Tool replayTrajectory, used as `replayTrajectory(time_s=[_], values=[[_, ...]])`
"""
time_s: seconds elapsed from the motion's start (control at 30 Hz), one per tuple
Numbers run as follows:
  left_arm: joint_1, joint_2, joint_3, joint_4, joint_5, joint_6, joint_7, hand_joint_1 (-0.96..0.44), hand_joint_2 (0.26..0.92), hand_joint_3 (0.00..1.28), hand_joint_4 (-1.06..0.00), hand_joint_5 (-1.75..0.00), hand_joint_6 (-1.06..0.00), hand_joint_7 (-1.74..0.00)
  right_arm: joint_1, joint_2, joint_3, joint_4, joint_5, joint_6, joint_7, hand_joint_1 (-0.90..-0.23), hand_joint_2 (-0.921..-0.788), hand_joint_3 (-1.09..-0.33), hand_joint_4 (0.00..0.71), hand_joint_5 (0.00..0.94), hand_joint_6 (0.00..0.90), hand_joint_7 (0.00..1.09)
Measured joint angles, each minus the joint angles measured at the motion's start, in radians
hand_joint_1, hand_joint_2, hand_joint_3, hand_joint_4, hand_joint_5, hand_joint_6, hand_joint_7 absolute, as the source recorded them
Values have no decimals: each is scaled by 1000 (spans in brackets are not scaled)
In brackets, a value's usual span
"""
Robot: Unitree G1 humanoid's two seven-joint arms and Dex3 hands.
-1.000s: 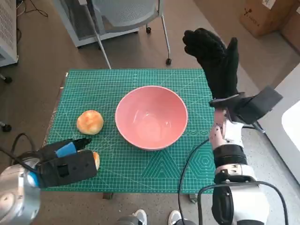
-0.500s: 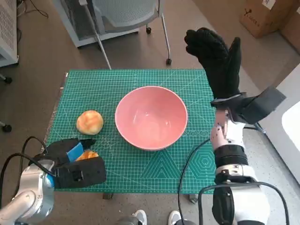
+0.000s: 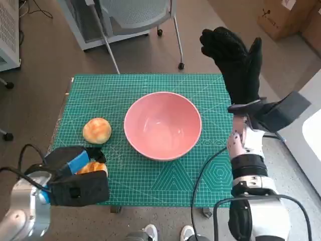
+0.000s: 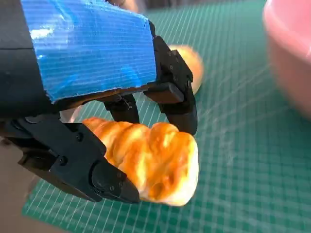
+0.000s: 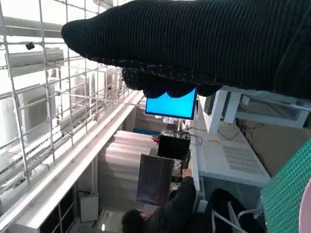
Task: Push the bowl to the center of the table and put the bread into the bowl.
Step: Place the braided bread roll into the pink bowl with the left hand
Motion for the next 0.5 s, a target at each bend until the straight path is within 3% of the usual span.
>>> replayTrajectory(time_s=[0.3, 0.5], values=[[13, -51, 197, -97, -82, -57, -6, 4, 867, 77, -787, -1114, -737, -1008, 0, -10, 0, 5, 0, 0, 2, -586, -921, -538, 378, 6, 548, 16], [-43, -92, 283, -139, -120, -95, -4, 5, 853, 74, -822, -1106, -778, -932, 0, -17, 0, 11, 0, 0, 4, -586, -921, -539, 378, 5, 549, 15]])
